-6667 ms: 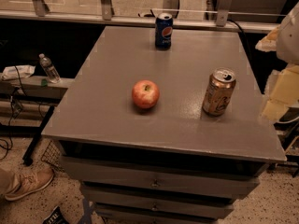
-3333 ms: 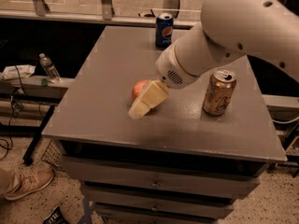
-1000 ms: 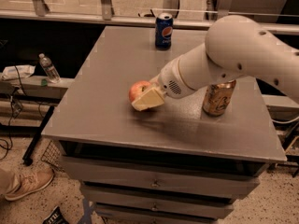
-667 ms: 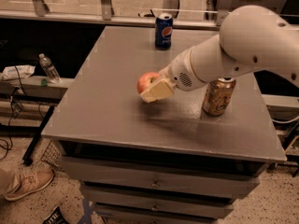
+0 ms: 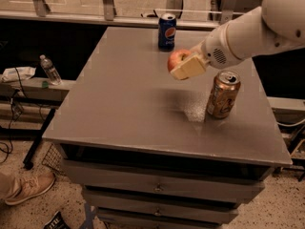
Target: Move apple near pepsi can
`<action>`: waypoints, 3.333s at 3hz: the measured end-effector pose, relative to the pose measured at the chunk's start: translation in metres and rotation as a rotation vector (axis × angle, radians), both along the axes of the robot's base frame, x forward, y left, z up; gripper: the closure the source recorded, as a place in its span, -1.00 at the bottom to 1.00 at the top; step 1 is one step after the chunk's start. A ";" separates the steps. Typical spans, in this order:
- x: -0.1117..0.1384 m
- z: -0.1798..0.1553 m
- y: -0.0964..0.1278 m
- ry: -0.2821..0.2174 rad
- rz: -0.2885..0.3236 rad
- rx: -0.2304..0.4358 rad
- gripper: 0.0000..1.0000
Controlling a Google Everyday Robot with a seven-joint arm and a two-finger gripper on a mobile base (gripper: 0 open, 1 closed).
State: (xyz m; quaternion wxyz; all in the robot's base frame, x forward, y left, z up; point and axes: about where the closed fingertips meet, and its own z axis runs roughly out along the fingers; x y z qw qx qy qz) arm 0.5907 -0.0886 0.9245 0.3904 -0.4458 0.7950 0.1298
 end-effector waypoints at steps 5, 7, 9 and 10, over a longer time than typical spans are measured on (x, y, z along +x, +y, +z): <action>0.075 -0.002 -0.052 0.039 -0.153 -0.003 1.00; 0.139 -0.020 -0.048 0.066 -0.188 0.049 1.00; 0.177 -0.034 -0.040 0.063 -0.210 0.127 1.00; 0.190 -0.043 -0.035 0.073 -0.212 0.151 1.00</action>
Offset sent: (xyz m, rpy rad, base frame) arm 0.0188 -0.0261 0.0070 -0.0172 0.0017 -0.0417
